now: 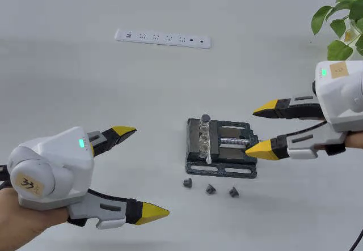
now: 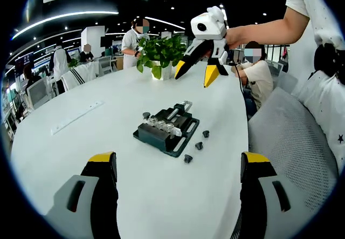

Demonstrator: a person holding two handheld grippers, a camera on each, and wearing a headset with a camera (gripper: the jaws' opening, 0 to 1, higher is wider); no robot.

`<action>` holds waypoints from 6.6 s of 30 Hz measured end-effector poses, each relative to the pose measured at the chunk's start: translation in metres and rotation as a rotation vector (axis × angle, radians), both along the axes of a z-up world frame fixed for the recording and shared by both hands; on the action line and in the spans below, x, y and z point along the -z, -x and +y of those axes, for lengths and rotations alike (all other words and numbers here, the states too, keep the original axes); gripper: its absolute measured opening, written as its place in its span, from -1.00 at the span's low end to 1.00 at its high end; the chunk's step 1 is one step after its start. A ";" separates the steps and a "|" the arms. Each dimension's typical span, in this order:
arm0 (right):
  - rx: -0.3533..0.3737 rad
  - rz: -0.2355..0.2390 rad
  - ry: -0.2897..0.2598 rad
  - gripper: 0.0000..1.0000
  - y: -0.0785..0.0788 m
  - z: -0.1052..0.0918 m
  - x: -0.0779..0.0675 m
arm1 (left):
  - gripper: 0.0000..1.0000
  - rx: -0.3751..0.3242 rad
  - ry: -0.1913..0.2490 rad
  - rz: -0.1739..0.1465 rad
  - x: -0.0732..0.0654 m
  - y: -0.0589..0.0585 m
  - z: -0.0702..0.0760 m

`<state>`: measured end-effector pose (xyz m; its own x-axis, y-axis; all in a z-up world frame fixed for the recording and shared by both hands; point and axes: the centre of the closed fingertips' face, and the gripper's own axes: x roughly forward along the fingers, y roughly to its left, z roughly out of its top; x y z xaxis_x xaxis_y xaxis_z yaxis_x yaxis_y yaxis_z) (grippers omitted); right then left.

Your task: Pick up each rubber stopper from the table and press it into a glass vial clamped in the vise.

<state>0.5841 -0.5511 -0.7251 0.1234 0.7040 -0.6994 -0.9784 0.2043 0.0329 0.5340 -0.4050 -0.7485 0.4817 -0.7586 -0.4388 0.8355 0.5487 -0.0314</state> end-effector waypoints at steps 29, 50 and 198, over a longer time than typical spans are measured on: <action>0.067 0.077 -0.067 -0.19 0.047 -0.026 0.044 | 0.88 0.050 -0.047 0.028 0.005 0.010 -0.010; 0.095 0.124 -0.010 -0.57 0.058 -0.020 0.094 | 0.88 0.057 -0.047 0.035 0.006 0.010 -0.013; 0.387 0.229 -0.382 -1.00 0.058 0.059 -0.034 | -0.92 0.049 0.156 -0.040 -0.066 0.000 -0.085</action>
